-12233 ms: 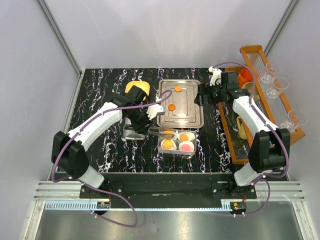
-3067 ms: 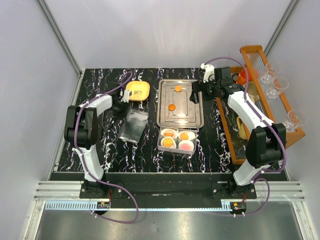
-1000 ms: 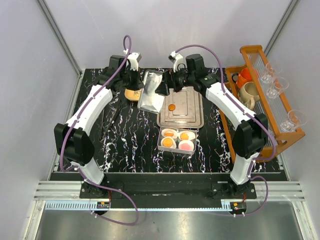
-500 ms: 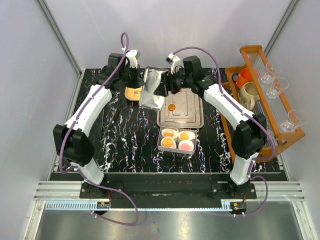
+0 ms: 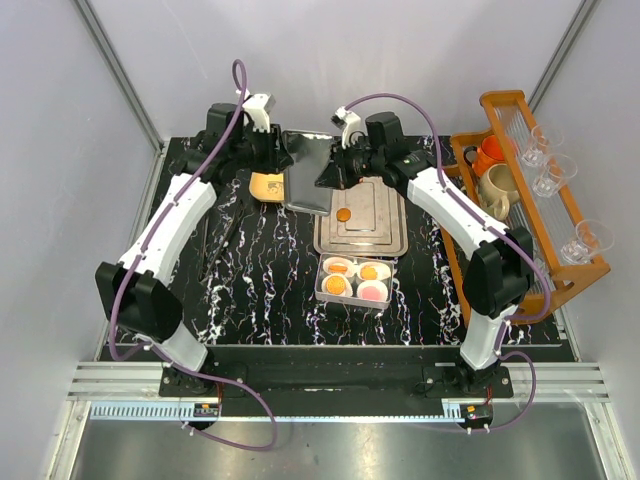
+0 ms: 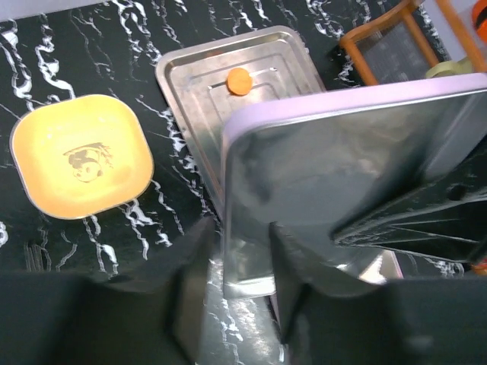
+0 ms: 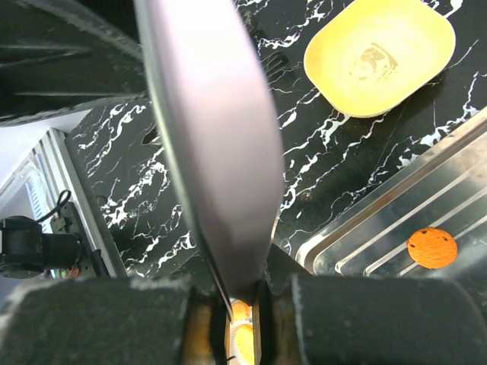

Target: Pack the cookies

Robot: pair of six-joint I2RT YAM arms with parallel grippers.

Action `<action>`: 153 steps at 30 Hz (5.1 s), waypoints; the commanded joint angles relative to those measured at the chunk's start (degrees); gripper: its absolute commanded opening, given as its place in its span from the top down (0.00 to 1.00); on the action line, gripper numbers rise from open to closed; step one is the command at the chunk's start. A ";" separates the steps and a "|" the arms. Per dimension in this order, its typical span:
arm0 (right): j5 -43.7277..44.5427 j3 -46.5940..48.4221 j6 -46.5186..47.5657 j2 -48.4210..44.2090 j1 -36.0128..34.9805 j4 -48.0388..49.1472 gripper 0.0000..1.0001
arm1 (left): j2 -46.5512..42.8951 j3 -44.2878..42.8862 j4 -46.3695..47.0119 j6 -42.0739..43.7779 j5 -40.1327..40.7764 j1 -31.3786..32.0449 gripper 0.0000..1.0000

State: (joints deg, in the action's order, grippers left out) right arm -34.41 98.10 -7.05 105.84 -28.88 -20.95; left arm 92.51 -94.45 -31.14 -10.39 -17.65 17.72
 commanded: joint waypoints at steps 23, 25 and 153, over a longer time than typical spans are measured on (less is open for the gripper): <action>21.14 -4.49 44.55 -6.08 -0.91 13.98 1.00 | -9.37 2.35 -6.04 2.75 -21.46 -13.59 0.23; 21.93 -8.97 52.17 -7.84 -1.78 18.55 1.00 | -8.67 1.73 -6.04 1.43 -20.77 -13.67 0.22; -3.37 -35.79 6.79 -38.43 16.75 -12.10 0.05 | 37.48 -32.02 -54.47 48.36 -50.46 12.08 1.00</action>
State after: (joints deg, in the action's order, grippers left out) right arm -33.17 64.36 -0.10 70.28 -14.06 -33.04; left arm 130.39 -123.02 -77.19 37.26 -61.65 29.63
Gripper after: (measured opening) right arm 0.952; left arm 0.167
